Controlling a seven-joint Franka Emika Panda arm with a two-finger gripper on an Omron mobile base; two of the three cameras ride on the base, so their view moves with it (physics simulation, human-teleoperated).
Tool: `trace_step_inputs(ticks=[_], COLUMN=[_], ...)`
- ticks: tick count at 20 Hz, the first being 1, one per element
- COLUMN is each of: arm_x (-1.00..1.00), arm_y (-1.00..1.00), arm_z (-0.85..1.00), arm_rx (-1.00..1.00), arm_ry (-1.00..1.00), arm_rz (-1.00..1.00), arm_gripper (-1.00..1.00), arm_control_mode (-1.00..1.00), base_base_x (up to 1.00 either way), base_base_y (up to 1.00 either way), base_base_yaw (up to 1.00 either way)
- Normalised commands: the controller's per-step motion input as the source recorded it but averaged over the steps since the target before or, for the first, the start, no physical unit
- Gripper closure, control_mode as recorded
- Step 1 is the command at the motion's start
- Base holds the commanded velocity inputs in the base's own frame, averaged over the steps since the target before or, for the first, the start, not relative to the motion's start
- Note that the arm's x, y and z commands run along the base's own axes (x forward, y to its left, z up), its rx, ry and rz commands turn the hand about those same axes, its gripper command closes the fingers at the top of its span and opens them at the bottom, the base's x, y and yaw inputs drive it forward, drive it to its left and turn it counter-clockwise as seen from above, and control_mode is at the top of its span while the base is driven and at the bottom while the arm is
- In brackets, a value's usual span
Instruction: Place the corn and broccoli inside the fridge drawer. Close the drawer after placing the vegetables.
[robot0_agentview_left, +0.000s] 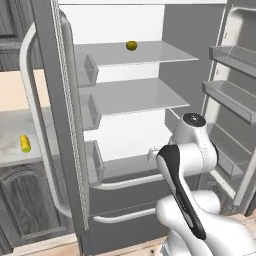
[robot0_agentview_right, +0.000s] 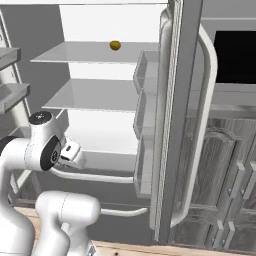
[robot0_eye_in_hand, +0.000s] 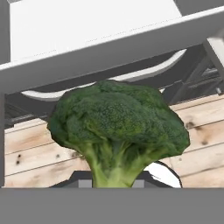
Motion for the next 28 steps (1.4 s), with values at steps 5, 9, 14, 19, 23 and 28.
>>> trace_step_inputs(ticks=[5,9,14,19,23,28], arm_x=[0.00,0.00,0.23,0.91,0.65,0.57], arm_y=[0.00,0.00,0.02,0.00,0.00,0.00], arm_z=[0.00,0.00,-0.01,-0.11,-0.34,-0.48], arm_rx=[0.00,0.00,0.00,0.00,0.00,0.00], arm_ry=[0.00,0.00,0.02,0.14,0.12,0.05], arm_rz=[0.00,0.00,0.00,0.03,0.03,0.03], arm_gripper=[1.00,1.00,1.00,1.00,1.00,1.00], arm_control_mode=[1.00,1.00,-1.00,-1.00,-1.00,-1.00], base_base_x=[0.57,0.23,0.07,0.00,0.00,0.00], base_base_y=[-0.26,-0.09,0.00,0.00,0.00,0.00], base_base_yaw=[0.06,0.05,0.00,0.00,0.00,0.00])
